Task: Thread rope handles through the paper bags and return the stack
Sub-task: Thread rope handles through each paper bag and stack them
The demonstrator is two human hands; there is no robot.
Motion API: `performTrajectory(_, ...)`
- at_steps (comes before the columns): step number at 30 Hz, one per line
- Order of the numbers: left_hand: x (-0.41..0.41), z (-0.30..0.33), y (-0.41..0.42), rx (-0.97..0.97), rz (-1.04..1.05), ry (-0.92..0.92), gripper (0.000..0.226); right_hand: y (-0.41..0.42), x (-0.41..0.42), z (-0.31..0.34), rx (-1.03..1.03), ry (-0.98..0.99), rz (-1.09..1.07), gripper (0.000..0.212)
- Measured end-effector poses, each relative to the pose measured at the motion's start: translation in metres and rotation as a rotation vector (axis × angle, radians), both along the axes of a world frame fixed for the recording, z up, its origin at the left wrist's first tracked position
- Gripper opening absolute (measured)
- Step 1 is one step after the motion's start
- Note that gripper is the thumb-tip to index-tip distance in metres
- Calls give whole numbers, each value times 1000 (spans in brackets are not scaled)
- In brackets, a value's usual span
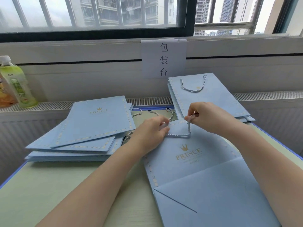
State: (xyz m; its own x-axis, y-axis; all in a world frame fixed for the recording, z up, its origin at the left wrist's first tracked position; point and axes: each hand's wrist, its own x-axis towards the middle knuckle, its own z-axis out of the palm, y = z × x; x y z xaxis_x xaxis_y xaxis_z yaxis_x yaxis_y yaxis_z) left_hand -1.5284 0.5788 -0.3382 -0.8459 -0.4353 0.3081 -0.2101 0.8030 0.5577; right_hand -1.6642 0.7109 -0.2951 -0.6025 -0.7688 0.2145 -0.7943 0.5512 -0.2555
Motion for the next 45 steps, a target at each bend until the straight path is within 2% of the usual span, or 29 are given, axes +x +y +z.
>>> performTrajectory(2,1,1,0,-9,23,-19,28,0,2,-2,65,-34,54,6)
performTrajectory(7,7,15,1,-127,203,-131,25,-1,8,0,26,-121,123,15)
performTrajectory(11,9,21,5,-333,319,-271,26,-3,12,0,45,-136,191,13)
performTrajectory(15,3,12,14,-396,278,-229,32,-14,23,-9,38,-127,167,27)
performTrajectory(19,-1,5,14,-273,154,-192,32,-20,33,-19,71,-33,160,21)
performTrajectory(23,-1,9,6,55,122,-151,31,-19,36,-14,123,-14,162,17)
performTrajectory(26,-1,11,4,161,115,-170,20,-15,35,-7,17,-31,159,16)
performTrajectory(29,-2,12,3,194,93,-163,13,-10,25,-1,-94,-42,186,17)
performTrajectory(31,-2,13,4,190,85,-156,15,-8,21,-1,-117,-70,230,17)
performTrajectory(37,-1,13,5,212,66,-85,14,-13,27,-6,-117,-45,309,18)
performTrajectory(43,3,20,3,305,19,-91,18,-15,27,-11,-130,49,258,8)
performTrajectory(45,6,24,3,354,20,-91,16,-16,27,-10,-96,94,253,11)
